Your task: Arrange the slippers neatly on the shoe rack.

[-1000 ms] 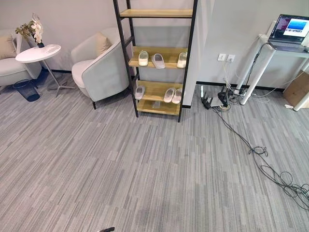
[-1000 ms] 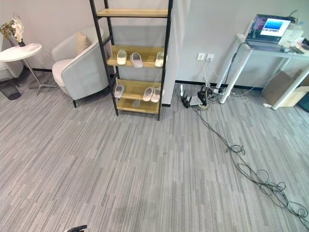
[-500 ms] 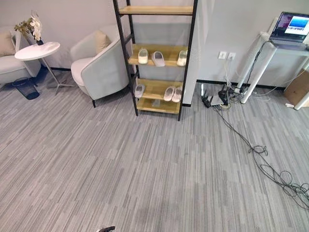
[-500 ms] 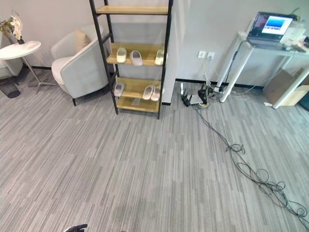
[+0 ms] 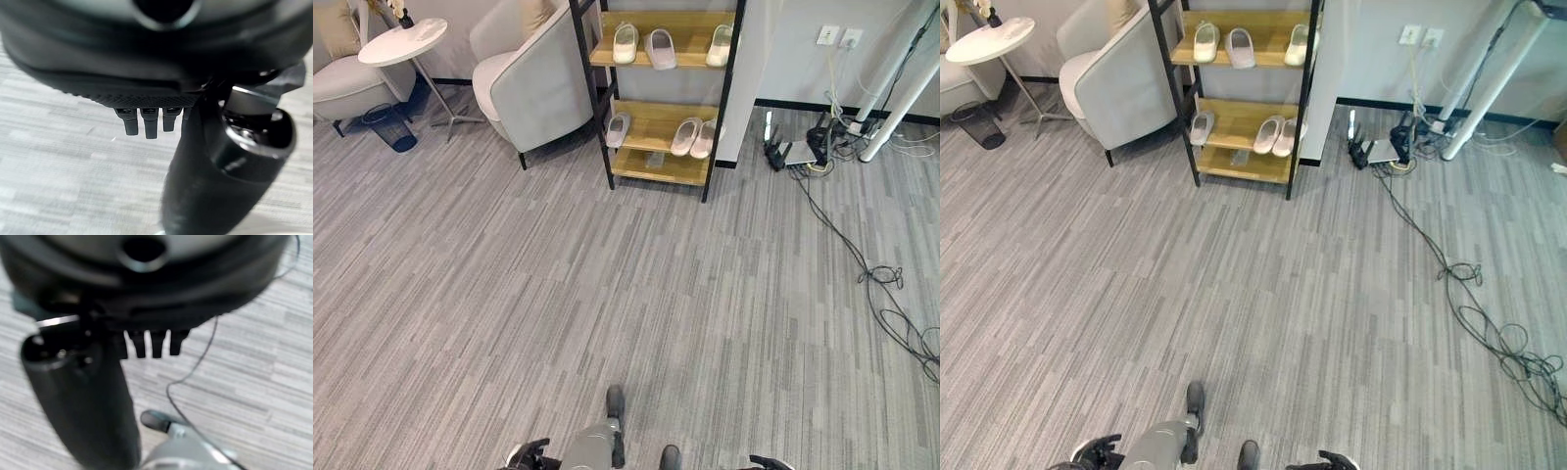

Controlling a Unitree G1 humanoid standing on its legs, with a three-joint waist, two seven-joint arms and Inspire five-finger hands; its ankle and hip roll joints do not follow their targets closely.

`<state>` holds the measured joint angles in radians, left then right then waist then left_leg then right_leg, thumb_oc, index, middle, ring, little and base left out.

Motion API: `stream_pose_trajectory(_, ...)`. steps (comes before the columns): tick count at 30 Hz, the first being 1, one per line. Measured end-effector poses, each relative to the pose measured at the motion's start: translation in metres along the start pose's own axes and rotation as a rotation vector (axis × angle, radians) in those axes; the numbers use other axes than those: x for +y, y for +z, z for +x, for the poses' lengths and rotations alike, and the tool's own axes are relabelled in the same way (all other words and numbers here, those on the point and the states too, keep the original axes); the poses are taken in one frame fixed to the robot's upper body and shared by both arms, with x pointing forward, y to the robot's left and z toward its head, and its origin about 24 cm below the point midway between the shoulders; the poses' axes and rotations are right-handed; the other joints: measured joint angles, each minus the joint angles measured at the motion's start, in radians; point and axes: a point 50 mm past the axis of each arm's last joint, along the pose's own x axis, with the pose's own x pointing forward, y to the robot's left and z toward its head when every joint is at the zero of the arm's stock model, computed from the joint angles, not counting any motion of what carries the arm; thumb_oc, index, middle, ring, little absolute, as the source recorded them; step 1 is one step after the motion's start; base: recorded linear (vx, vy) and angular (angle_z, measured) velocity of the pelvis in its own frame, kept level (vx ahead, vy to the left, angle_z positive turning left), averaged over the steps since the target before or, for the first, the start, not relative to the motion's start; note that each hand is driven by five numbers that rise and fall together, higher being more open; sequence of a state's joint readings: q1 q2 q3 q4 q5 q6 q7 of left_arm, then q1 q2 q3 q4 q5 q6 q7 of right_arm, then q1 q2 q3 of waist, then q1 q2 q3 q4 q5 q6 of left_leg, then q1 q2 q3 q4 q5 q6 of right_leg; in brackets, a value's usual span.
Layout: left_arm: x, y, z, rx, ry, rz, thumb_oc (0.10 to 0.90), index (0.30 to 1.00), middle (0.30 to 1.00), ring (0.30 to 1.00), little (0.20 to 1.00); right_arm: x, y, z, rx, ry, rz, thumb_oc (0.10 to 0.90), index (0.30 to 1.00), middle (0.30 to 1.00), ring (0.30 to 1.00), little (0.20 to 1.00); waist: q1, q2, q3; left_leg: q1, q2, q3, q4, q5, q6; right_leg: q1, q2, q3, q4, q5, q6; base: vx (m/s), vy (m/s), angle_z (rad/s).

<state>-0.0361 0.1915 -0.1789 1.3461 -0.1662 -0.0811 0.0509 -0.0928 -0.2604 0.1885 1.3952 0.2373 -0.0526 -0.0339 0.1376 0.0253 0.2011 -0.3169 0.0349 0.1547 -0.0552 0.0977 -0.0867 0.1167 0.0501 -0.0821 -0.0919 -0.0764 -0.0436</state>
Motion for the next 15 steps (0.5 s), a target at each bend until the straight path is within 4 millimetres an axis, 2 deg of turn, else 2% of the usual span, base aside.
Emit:
stream_pose_trajectory(1, -0.002, -0.010, -0.002, 0.028, -0.001, -0.020, 0.800, 0.900, 0.900, 0.900, 0.900, 0.000, 0.000, 0.000, 0.002, -0.002, -0.003, 0.800, 0.900, 0.900, 0.900, 0.900, 0.003, -0.003, -0.007, 0.004, 0.004, -0.004, -0.007, 0.016, 0.024, 0.015, -0.002, 0.010, 0.000, -0.011, 0.001, 0.38, 0.154, -0.64)
stream_pose_trajectory(2, -0.002, -0.027, -0.004, 0.084, -0.012, -0.038, 0.800, 0.900, 0.900, 0.900, 0.900, -0.002, -0.009, -0.001, 0.015, -0.003, -0.011, 0.800, 0.900, 0.900, 0.900, 0.900, -0.008, -0.023, -0.034, -0.003, -0.014, 0.001, 0.069, 0.017, 0.056, 0.047, -0.013, 0.005, -0.001, -0.053, 0.004, 0.30, 0.133, -0.33)
stream_pose_trajectory(3, -0.001, -0.033, -0.006, 0.106, -0.007, -0.036, 0.800, 0.900, 0.900, 0.900, 0.900, -0.002, -0.016, -0.002, 0.032, 0.000, -0.016, 0.800, 0.900, 0.900, 0.900, 0.900, -0.008, -0.039, -0.060, -0.009, -0.026, 0.002, 0.093, 0.024, 0.066, 0.058, -0.021, 0.005, 0.000, -0.075, 0.014, 0.43, 0.196, -0.07)
stream_pose_trajectory(4, 0.009, -0.037, -0.007, 0.119, 0.015, -0.032, 0.800, 0.900, 0.900, 0.900, 0.900, 0.003, -0.027, -0.004, 0.068, 0.013, -0.016, 0.800, 0.900, 0.900, 0.900, 0.900, -0.006, -0.077, -0.093, 0.002, -0.057, 0.011, 0.082, 0.082, 0.134, 0.074, -0.048, 0.005, 0.014, -0.109, 0.040, 0.40, 0.193, 0.11)
stream_pose_trajectory(5, 0.015, -0.034, -0.006, 0.113, 0.032, -0.031, 0.800, 0.900, 0.900, 0.900, 0.900, 0.007, -0.031, -0.004, 0.083, 0.023, -0.014, 0.800, 0.900, 0.900, 0.900, 0.900, -0.014, -0.112, -0.100, 0.013, -0.080, 0.021, 0.074, 0.056, 0.150, 0.065, -0.071, 0.001, 0.048, -0.125, 0.060, 0.24, 0.115, 0.09)
stream_pose_trajectory(6, 0.017, -0.034, -0.006, 0.109, 0.039, -0.031, 0.800, 0.900, 0.900, 0.900, 0.900, 0.008, -0.036, -0.005, 0.097, 0.024, -0.013, 0.800, 0.900, 0.900, 0.900, 0.900, -0.012, -0.117, -0.103, 0.030, -0.082, 0.022, 0.059, 0.074, 0.169, 0.045, -0.077, 0.000, 0.104, -0.135, 0.081, 0.24, 0.161, 0.11)
stream_pose_trajectory(7, 0.020, -0.020, -0.003, 0.081, 0.037, 0.009, 0.800, 0.900, 0.900, 0.900, 0.900, 0.012, -0.033, -0.005, 0.085, 0.038, -0.022, 0.800, 0.900, 0.900, 0.900, 0.900, -0.017, -0.117, -0.104, 0.083, -0.090, 0.009, 0.025, 0.057, 0.185, -0.006, -0.080, 0.005, 0.274, -0.130, 0.140, 0.34, 0.216, -0.03)
stream_pose_trajectory(8, 0.020, -0.018, -0.002, 0.090, 0.041, 0.019, 0.800, 0.900, 0.900, 0.900, 0.900, 0.015, -0.026, -0.004, 0.065, 0.048, -0.066, 0.800, 0.900, 0.900, 0.900, 0.900, -0.018, -0.102, -0.099, 0.111, -0.081, 0.002, 0.018, 0.040, 0.190, -0.085, -0.078, 0.006, 0.466, -0.122, 0.161, 0.50, 0.272, 0.02)
stream_pose_trajectory(9, 0.021, -0.016, -0.002, 0.087, 0.046, 0.036, 0.800, 0.900, 0.900, 0.900, 0.900, 0.012, -0.014, -0.002, 0.014, 0.037, -0.055, 0.800, 0.900, 0.900, 0.900, 0.900, -0.029, -0.086, -0.095, 0.151, -0.079, -0.021, 0.017, 0.011, 0.189, -0.199, -0.114, -0.010, 0.745, -0.113, 0.215, 0.36, 0.161, 0.21)
stream_pose_trajectory(10, 0.024, -0.013, -0.002, 0.073, 0.052, 0.053, 0.800, 0.900, 0.900, 0.900, 0.900, 0.005, -0.013, -0.003, -0.006, 0.026, -0.076, 0.800, 0.900, 0.900, 0.900, 0.900, -0.052, -0.085, -0.094, 0.165, -0.095, -0.040, 0.033, -0.005, 0.186, -0.236, -0.146, -0.020, 0.860, -0.092, 0.201, 0.27, 0.096, 1.06)
stream_pose_trajectory(11, 0.019, 0.026, 0.002, -0.076, 0.035, 0.089, 0.800, 0.900, 0.900, 0.900, 0.900, -0.009, 0.007, -0.001, -0.068, -0.010, -0.116, 0.800, 0.900, 0.900, 0.900, 0.900, -0.048, -0.057, -0.091, 0.227, -0.118, -0.079, 0.045, -0.046, 0.231, -0.333, -0.219, -0.020, 0.970, -0.080, 0.186, 0.79, -0.003, 1.21)
stream_pose_trajectory(12, 0.014, 0.048, 0.003, -0.152, 0.022, 0.099, 0.800, 0.900, 0.900, 0.900, 0.900, -0.015, 0.021, -0.001, -0.113, -0.029, -0.129, 0.800, 0.900, 0.900, 0.900, 0.900, -0.039, -0.047, -0.088, 0.252, -0.113, -0.082, 0.058, -0.087, 0.248, -0.380, -0.238, -0.018, 0.976, -0.067, 0.200, 0.79, -0.002, 0.95)
stream_pose_trajectory(13, 0.007, 0.061, 0.003, -0.189, 0.004, 0.104, 0.800, 0.900, 0.900, 0.900, 0.900, -0.014, 0.030, 0.000, -0.136, -0.029, -0.136, 0.800, 0.900, 0.900, 0.900, 0.900, -0.042, -0.034, -0.083, 0.259, -0.114, -0.094, 0.078, -0.156, 0.260, -0.415, -0.240, -0.025, 0.971, -0.085, 0.199, 0.87, -0.105, 0.19)
stream_pose_trajectory(14, 0.006, 0.065, 0.003, -0.198, 0.007, 0.102, 0.800, 0.900, 0.900, 0.900, 0.900, -0.011, 0.042, 0.000, -0.171, -0.018, -0.166, 0.800, 0.900, 0.900, 0.900, 0.900, -0.057, -0.019, -0.070, 0.263, -0.104, -0.117, 0.103, -0.170, 0.258, -0.433, -0.236, -0.052, 0.925, -0.148, 0.157, 0.45, -0.147, 0.13)
stream_pose_trajectory(15, 0.000, 0.071, 0.003, -0.207, -0.004, 0.093, 0.800, 0.900, 0.900, 0.900, 0.900, -0.003, 0.051, -0.001, -0.218, 0.011, -0.175, 0.800, 0.900, 0.900, 0.900, 0.900, -0.081, 0.014, -0.051, 0.314, -0.071, -0.138, 0.088, -0.165, 0.237, -0.436, -0.166, -0.056, 0.708, -0.152, 0.129, 0.76, -0.222, 0.44)
